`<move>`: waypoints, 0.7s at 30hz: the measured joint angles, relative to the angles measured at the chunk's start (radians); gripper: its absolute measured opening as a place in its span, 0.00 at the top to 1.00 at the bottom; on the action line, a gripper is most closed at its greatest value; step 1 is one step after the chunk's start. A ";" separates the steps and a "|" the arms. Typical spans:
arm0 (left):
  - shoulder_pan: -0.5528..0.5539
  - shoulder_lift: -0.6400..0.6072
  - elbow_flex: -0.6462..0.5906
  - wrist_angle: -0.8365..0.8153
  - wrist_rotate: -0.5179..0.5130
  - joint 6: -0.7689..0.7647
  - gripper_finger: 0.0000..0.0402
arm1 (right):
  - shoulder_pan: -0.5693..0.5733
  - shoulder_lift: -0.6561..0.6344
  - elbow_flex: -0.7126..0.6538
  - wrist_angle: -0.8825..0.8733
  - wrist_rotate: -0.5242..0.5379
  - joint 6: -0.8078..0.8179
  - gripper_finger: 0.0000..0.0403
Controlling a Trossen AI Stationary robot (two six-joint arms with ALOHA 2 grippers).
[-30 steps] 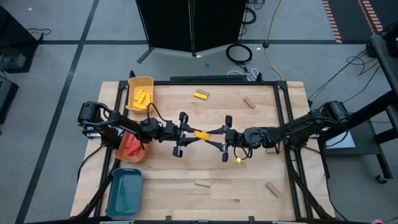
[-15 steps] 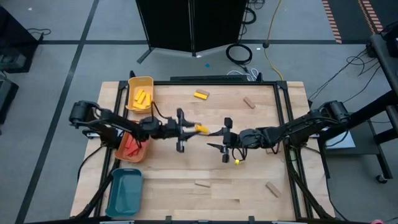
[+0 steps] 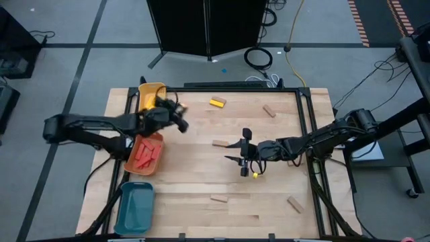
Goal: Sort blocks
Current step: Put the center yellow block in the yellow bin
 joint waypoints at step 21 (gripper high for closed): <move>0.504 -0.027 0.077 -0.553 0.010 -0.050 0.74 | -0.004 0.000 0.000 0.003 0.000 0.000 0.60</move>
